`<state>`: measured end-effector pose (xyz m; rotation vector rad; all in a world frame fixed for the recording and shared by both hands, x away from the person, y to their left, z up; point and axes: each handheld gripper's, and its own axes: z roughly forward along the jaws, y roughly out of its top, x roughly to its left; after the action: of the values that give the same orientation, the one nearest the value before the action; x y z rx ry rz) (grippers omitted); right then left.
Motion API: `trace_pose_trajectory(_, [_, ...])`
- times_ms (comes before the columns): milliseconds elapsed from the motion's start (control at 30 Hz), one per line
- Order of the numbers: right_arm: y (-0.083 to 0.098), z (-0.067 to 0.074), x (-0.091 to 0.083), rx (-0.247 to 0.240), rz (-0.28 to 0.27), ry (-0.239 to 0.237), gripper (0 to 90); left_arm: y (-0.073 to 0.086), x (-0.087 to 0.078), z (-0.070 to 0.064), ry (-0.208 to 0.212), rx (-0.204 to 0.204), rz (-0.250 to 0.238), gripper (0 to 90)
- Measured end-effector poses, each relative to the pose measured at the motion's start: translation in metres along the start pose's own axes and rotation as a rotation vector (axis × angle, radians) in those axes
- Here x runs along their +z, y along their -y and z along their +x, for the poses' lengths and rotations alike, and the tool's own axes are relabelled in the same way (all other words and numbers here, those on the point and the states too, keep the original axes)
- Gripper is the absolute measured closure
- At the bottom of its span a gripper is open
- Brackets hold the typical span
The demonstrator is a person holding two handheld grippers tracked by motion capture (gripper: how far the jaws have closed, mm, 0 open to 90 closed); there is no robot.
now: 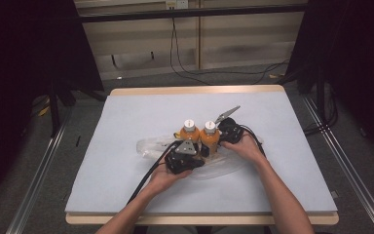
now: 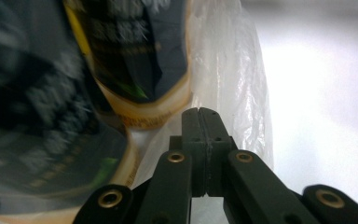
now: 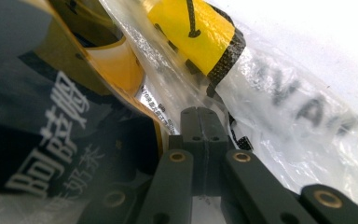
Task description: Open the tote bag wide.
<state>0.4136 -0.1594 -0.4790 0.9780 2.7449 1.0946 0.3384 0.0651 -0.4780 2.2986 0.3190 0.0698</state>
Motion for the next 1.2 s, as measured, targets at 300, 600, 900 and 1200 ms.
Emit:
trace_pose_trajectory(300, [-0.004,-0.001,0.002,0.017,-0.004,0.044,90.0,0.003,0.004,-0.004,0.035,-0.009,0.011,90.0])
trace_pose_trajectory(600, [-0.009,-0.004,0.006,0.038,-0.01,0.083,90.0,0.003,0.001,-0.015,0.074,0.038,0.041,90.0])
trace_pose_trajectory(900, [-0.017,-0.01,0.012,0.055,-0.02,0.1,90.0,0.006,-0.002,-0.022,0.096,0.071,0.045,90.0])
trace_pose_trajectory(1200, [-0.029,-0.009,0.017,0.039,0.02,0.156,90.0,0.007,-0.003,-0.022,0.098,0.072,0.043,90.0])
